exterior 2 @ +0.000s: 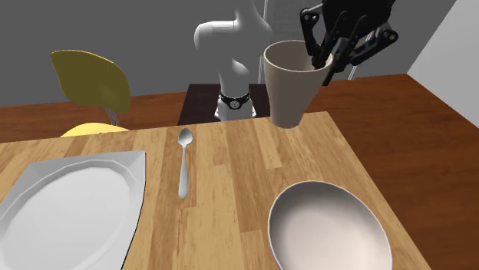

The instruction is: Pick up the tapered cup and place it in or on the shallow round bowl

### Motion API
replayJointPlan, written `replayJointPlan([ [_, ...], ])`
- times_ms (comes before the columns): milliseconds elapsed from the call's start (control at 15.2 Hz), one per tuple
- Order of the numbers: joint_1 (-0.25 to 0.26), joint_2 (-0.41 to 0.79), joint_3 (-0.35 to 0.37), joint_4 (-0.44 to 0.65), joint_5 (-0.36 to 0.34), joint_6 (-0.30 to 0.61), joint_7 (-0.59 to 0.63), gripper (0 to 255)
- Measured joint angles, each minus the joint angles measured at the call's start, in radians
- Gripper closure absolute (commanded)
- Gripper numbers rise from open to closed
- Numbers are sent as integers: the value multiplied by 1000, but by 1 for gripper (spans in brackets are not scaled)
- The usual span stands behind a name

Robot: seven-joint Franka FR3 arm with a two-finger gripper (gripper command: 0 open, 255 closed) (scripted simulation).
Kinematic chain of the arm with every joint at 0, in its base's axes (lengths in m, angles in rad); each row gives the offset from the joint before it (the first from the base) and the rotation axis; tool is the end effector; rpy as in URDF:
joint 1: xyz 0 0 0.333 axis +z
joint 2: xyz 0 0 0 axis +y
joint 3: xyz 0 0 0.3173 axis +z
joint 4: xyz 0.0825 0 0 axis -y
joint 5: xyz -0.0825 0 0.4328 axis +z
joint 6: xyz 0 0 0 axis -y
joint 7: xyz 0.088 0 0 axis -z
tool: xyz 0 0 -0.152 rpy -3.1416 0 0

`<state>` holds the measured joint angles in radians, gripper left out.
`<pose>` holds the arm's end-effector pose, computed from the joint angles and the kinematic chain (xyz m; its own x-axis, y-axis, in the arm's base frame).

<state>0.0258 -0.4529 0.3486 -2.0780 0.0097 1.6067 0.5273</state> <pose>0.4245 0.1867 0.5461 0.9820 -0.1857 0.0343 -0.1887 -0.9717 0.1419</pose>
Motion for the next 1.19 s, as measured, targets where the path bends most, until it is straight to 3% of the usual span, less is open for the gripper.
replayJointPlan([
  [594, -29, 390, 70, 422, -121, -61, 74, 255],
  [990, 31, 717, 96, 848, -257, -197, 119, 255],
  [1188, 30, 730, 94, 827, -261, -165, 125, 255],
])
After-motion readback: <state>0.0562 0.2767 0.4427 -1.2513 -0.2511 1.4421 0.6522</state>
